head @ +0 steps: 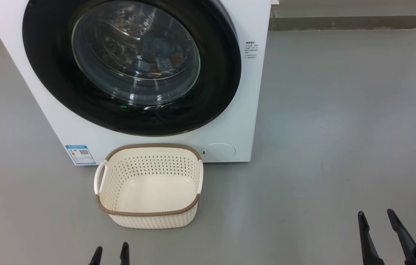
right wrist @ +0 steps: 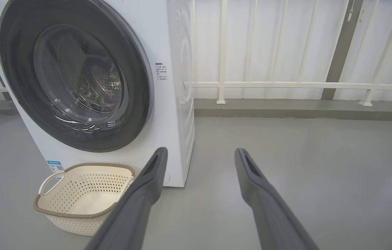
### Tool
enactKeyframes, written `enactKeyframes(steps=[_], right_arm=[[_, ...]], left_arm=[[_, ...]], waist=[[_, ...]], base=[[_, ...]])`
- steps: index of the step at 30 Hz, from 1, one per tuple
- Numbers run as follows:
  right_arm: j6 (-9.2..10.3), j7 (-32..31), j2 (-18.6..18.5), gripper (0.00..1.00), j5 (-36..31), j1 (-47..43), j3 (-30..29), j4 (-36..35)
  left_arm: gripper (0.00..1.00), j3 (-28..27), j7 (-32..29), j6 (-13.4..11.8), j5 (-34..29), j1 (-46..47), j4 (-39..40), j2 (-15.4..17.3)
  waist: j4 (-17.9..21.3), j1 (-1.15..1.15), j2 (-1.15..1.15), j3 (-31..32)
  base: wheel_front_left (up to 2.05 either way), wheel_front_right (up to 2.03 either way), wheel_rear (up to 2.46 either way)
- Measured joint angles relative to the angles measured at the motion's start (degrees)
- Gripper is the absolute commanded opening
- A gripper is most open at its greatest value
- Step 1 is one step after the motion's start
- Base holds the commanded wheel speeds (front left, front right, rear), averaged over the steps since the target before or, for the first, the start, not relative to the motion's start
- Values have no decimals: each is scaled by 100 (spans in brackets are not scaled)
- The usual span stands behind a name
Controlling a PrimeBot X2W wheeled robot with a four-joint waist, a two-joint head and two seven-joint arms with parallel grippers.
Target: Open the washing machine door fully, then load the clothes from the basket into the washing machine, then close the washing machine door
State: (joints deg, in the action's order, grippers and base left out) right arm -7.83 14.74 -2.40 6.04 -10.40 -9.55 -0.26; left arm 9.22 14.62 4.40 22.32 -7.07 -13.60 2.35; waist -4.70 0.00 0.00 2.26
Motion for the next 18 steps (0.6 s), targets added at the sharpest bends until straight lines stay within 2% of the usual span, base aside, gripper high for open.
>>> enactKeyframes(steps=[3, 4, 10, 18], right_arm=[[0, 0, 3, 100, 0, 4, 43, 4], [0, 0, 4, 0, 0, 4, 57, 4], [-1, -11, 86, 0, 32, -35, 62, 460], [-1, -164, 88, 0, 538, -25, 62, 535]], left_arm=[[100, -37, 0, -1, -12, 0, 20, 1], [0, -41, 0, -1, -51, 0, 44, 1], [0, 0, -16, -2, -18, -98, -300, -80], [0, -40, -151, -1, 427, -109, -321, -85]], waist=[[-14, 0, 0, 4], [-18, 0, 0, 5], [-18, 0, 0, 4], [15, 2, 0, -2]], base=[[0, 0, 0], [0, 0, 0], [0, 0, 0], [0, 0, 0]])
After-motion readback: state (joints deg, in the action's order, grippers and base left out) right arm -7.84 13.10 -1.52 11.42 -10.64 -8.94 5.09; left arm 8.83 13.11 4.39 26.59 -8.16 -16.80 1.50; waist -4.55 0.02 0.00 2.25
